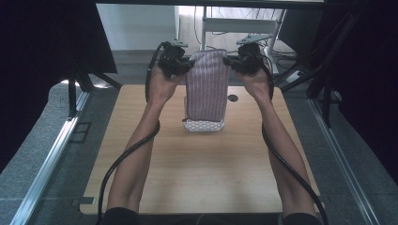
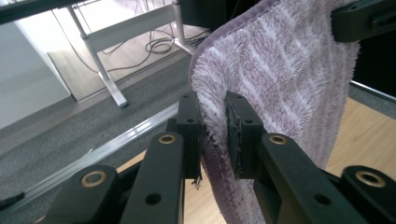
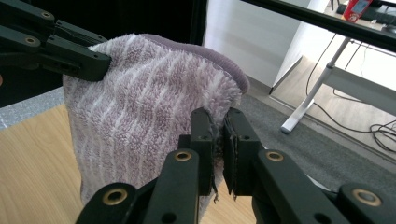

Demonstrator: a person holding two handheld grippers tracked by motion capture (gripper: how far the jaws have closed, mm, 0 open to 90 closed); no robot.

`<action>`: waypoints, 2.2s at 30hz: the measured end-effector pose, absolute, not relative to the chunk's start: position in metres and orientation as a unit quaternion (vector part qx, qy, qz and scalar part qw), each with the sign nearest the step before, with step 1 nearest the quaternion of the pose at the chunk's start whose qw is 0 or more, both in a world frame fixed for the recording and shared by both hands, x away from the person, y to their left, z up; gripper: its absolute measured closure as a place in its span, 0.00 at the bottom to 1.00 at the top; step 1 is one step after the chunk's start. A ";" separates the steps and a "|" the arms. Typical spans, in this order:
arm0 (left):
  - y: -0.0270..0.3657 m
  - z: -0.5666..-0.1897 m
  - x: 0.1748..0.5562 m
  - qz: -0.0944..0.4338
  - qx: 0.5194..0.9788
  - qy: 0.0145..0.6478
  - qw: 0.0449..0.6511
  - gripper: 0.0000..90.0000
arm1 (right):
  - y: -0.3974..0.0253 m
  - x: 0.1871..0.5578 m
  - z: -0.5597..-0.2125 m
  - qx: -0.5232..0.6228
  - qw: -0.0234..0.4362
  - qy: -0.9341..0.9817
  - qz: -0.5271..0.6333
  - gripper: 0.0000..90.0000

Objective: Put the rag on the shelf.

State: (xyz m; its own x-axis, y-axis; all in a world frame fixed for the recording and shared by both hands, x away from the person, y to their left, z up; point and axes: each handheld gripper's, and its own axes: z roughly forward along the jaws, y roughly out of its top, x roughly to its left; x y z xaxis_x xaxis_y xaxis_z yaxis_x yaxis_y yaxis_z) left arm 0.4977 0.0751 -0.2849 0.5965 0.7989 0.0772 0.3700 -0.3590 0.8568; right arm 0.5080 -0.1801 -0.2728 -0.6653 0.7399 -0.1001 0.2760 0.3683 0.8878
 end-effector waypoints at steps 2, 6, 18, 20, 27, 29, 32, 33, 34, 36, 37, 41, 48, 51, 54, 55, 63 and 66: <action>0.075 -0.288 0.502 0.251 0.784 0.378 0.424 0.85 | -0.179 0.512 -0.275 0.325 0.252 0.787 0.460 0.92; 0.074 -0.293 0.509 0.253 0.783 0.386 0.417 0.83 | -0.179 0.519 -0.281 0.332 0.249 0.785 0.459 0.91; 0.069 -0.315 0.534 0.254 0.787 0.408 0.387 0.82 | -0.174 0.541 -0.299 0.353 0.239 0.790 0.441 0.90; 0.068 -0.321 0.538 0.252 0.790 0.410 0.379 0.82 | -0.173 0.545 -0.303 0.358 0.235 0.792 0.436 0.90; 0.063 -0.343 0.551 0.237 0.803 0.425 0.345 0.79 | -0.169 0.557 -0.323 0.375 0.225 0.802 0.406 0.86; 0.063 -0.350 0.554 0.235 0.802 0.438 0.330 0.69 | -0.170 0.560 -0.328 0.385 0.216 0.804 0.398 0.77; 0.067 -0.355 0.555 0.232 0.795 0.450 0.335 0.55 | -0.173 0.562 -0.334 0.395 0.209 0.803 0.395 0.71; 0.068 -0.356 0.555 0.232 0.793 0.452 0.336 0.53 | -0.174 0.562 -0.336 0.394 0.209 0.805 0.392 0.71; 0.070 -0.356 0.554 0.231 0.791 0.454 0.338 0.50 | -0.174 0.562 -0.336 0.393 0.210 0.807 0.389 0.70; 0.073 -0.356 0.552 0.229 0.788 0.457 0.344 0.46 | -0.176 0.561 -0.339 0.392 0.204 0.809 0.387 0.68; 0.075 -0.356 0.552 0.228 0.786 0.457 0.347 0.44 | -0.176 0.561 -0.341 0.393 0.203 0.810 0.385 0.66; 0.080 -0.353 0.548 0.223 0.782 0.456 0.361 0.40 | -0.176 0.559 -0.346 0.393 0.196 0.812 0.384 0.61; 0.084 -0.352 0.537 0.210 0.788 0.439 0.377 0.34 | -0.175 0.554 -0.352 0.390 0.178 0.811 0.397 0.50; 0.085 -0.353 0.533 0.201 0.789 0.435 0.383 0.31 | -0.175 0.550 -0.352 0.387 0.175 0.812 0.401 0.46; 0.087 -0.352 0.528 0.190 0.789 0.432 0.393 0.28 | -0.178 0.545 -0.350 0.383 0.171 0.808 0.413 0.42; 0.088 -0.351 0.527 0.188 0.790 0.429 0.396 0.27 | -0.179 0.543 -0.349 0.384 0.167 0.806 0.418 0.41; 0.090 -0.348 0.508 0.172 0.791 0.411 0.419 0.18 | -0.187 0.523 -0.342 0.371 0.149 0.803 0.441 0.33; 0.091 -0.350 0.503 0.165 0.796 0.404 0.420 0.16 | -0.188 0.515 -0.342 0.365 0.145 0.807 0.442 0.30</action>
